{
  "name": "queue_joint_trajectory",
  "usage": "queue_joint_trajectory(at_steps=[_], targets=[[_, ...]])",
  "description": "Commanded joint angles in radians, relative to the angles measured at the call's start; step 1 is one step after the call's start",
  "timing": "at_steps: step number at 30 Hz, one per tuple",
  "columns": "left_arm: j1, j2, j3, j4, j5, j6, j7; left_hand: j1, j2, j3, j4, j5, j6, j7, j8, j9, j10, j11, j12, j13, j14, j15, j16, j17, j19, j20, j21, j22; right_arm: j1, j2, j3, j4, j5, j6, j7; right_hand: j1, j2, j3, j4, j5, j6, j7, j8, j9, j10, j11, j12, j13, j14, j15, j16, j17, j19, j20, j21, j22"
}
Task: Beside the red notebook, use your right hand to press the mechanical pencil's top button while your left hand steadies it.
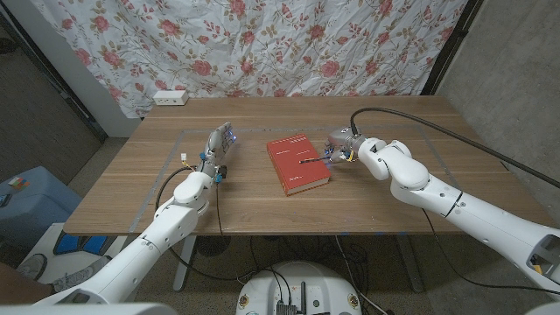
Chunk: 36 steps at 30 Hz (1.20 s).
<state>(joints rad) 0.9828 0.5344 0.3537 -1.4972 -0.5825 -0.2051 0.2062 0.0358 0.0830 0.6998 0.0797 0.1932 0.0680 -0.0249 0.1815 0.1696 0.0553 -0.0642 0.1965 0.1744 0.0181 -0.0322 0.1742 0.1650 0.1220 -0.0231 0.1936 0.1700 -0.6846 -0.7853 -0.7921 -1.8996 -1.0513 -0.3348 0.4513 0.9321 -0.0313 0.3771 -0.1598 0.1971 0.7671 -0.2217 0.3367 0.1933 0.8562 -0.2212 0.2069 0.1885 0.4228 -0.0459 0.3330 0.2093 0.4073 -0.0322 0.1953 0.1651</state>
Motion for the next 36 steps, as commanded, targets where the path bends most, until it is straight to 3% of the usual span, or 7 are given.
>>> queue_joint_trajectory(at_steps=[1,6,7,18,24,36], targets=[[-0.020,-0.006,0.004,0.027,-0.005,-0.001,-0.012,-0.013,0.067,0.005,-0.001,0.002,0.011,-0.002,0.001,0.003,0.009,0.000,-0.001,0.002,0.006,-0.028,0.005,0.005,0.010,-0.003,0.002,0.002,-0.002,0.001,0.004,0.014,0.008,0.020,-0.055,0.010,0.014,-0.007,0.000,0.007,0.035,0.000,0.011,0.003,0.027,0.000,-0.001,0.002,0.015,-0.142,0.008,0.005,0.009,-0.007,-0.003,0.003],[-0.024,-0.008,0.005,0.032,-0.006,-0.001,-0.014,-0.014,0.067,0.006,0.000,0.002,0.011,-0.003,0.000,0.003,0.010,0.000,-0.001,0.002,0.007,-0.028,0.005,0.005,0.011,-0.004,0.002,0.002,0.005,0.003,0.002,0.020,0.009,0.026,-0.054,0.028,0.026,-0.013,-0.001,0.006,0.071,0.000,0.020,0.003,0.050,0.000,-0.002,0.003,0.026,-0.146,0.014,0.007,0.013,-0.012,-0.004,0.002],[-0.024,-0.008,0.005,0.032,-0.007,-0.001,-0.014,-0.014,0.067,0.006,0.000,0.002,0.011,-0.003,0.000,0.003,0.009,0.001,-0.002,0.002,0.007,-0.029,0.005,0.005,0.011,-0.003,0.003,0.002,0.006,0.003,0.002,0.021,0.012,0.029,-0.056,0.040,0.027,-0.020,-0.003,0.003,0.106,-0.001,0.028,0.004,0.065,0.000,-0.004,0.003,0.029,-0.143,0.015,0.007,0.014,-0.012,-0.005,0.002],[-0.032,-0.023,0.002,0.053,-0.012,-0.024,-0.017,-0.014,0.067,0.008,0.001,0.002,0.013,-0.001,0.001,0.003,0.015,0.002,0.000,0.002,0.013,-0.027,0.006,0.005,0.017,0.002,0.004,0.002,0.017,0.006,-0.006,0.043,0.014,0.047,-0.076,0.099,0.031,-0.022,-0.018,0.002,0.135,-0.001,0.030,0.003,0.089,-0.001,-0.007,0.003,0.042,-0.156,0.021,0.009,0.016,-0.015,-0.006,0.002],[-0.029,-0.022,0.001,0.049,-0.013,-0.022,-0.014,-0.015,0.066,0.008,0.002,0.002,0.015,-0.001,0.001,0.003,0.018,0.002,0.000,0.002,0.015,-0.028,0.006,0.005,0.021,0.002,0.005,0.002,0.011,0.003,-0.006,0.050,0.015,0.052,-0.102,0.165,0.008,-0.040,-0.016,0.004,0.159,-0.001,0.030,0.004,0.117,-0.002,-0.008,0.005,0.057,-0.155,0.028,0.010,0.023,-0.019,-0.005,0.002],[-0.027,-0.012,-0.004,0.039,-0.021,-0.011,-0.021,-0.015,0.066,0.010,0.003,0.002,0.017,0.000,0.001,0.003,0.020,0.002,0.000,0.002,0.018,-0.029,0.006,0.005,0.023,0.004,0.004,0.002,-0.002,-0.006,-0.002,0.051,0.014,0.060,-0.146,0.186,0.019,-0.053,-0.003,0.007,0.197,-0.001,0.041,0.008,0.151,-0.001,-0.004,0.007,0.083,-0.153,0.046,0.018,0.030,-0.022,-0.005,0.002]])
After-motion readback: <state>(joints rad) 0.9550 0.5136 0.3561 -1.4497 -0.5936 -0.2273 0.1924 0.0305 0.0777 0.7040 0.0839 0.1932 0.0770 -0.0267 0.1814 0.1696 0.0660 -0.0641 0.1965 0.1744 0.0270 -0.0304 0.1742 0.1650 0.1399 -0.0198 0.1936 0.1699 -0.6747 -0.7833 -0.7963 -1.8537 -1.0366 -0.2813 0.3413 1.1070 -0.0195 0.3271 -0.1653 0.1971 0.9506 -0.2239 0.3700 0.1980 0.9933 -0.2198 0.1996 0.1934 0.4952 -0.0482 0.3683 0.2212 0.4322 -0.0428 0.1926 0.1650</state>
